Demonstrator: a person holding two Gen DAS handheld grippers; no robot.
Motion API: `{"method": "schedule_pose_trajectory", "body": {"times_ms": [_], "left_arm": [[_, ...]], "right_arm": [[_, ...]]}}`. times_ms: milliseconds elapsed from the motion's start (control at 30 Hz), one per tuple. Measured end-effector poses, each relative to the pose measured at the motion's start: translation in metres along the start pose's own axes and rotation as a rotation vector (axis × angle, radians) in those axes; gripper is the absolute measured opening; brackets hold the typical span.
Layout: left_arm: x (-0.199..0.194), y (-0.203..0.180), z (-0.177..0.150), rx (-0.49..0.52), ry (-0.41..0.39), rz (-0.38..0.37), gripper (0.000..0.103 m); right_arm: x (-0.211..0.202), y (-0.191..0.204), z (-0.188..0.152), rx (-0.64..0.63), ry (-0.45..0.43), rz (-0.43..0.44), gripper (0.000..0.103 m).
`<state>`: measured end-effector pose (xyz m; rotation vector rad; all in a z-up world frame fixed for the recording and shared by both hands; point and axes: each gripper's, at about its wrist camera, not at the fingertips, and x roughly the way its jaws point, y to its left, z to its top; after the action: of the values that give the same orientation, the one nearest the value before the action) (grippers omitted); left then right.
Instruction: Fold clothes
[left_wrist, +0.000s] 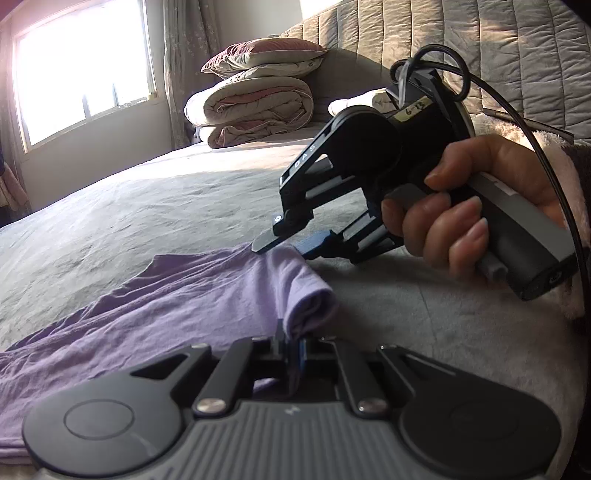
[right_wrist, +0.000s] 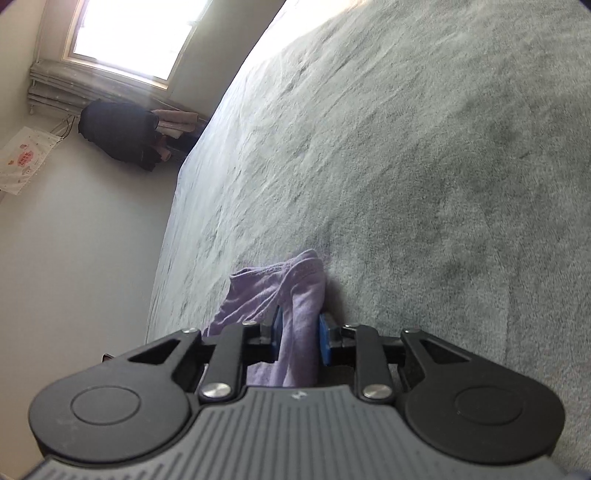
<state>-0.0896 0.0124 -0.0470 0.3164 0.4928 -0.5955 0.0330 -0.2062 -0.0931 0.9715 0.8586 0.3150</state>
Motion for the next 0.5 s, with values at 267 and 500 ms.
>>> {"method": "schedule_pose_trajectory", "body": {"times_ms": [267, 500], "left_arm": [[-0.012, 0.019, 0.001, -0.150, -0.049, 0.002, 0.005], [-0.032, 0.062, -0.005, -0.404, -0.128, 0.032, 0.005]], "right_arm": [[0.004, 0.023, 0.003, 0.003, -0.022, -0.033, 0.015], [0.015, 0.064, -0.001, -0.056, -0.013, -0.009, 0.013]]}}
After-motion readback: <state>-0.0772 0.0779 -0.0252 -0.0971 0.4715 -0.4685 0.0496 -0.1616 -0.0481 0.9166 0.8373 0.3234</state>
